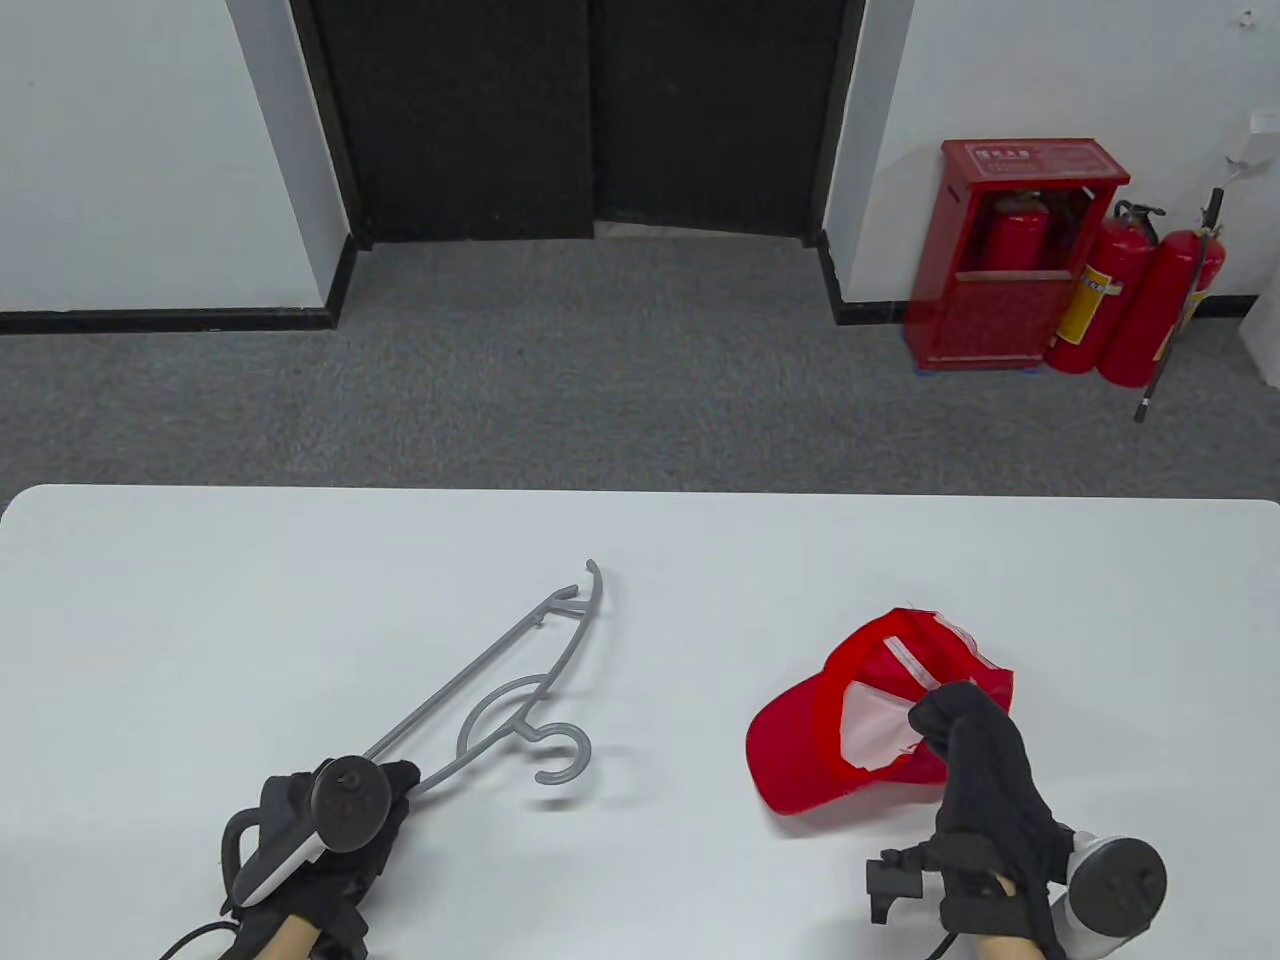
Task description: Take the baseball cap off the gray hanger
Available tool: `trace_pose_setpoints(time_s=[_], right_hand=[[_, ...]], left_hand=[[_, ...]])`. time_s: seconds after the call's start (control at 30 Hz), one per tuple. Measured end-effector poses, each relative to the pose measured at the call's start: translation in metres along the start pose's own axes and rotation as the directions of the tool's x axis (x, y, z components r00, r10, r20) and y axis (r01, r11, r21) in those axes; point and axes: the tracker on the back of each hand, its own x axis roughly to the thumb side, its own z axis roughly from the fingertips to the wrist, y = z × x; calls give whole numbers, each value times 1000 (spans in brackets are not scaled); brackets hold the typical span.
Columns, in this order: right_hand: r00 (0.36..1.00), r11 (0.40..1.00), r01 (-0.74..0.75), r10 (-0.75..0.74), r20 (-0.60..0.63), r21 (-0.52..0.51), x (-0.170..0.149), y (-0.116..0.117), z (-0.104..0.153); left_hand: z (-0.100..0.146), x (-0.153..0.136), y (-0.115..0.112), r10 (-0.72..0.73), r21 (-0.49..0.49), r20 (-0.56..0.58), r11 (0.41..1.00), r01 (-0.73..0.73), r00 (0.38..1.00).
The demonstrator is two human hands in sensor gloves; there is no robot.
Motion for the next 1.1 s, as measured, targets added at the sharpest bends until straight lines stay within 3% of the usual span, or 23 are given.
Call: trace_pose_setpoints(time_s=[0.2,0.37,0.63,0.83,1.0,1.1], right_hand=[[972,965,-185,152,180,186,14,25,7],[901,887,-372,275,335,274,23,43,13],[836,796,-505,356,418,333,26,58,19],[802,694,-583,408,437,422,25,68,21],[788,607,-613,423,448,505,23,77,25],[776,586,-628,430,461,511,23,78,25]], left_hand=[[-5,-2,-9,-42,-52,-19,998,40,999],[-6,-3,-7,-26,-73,-25,997,24,999],[10,9,25,60,70,47,995,-63,997],[35,26,55,220,128,236,958,-255,946],[54,48,70,104,321,362,919,-229,926],[59,58,72,83,323,399,919,-225,913]])
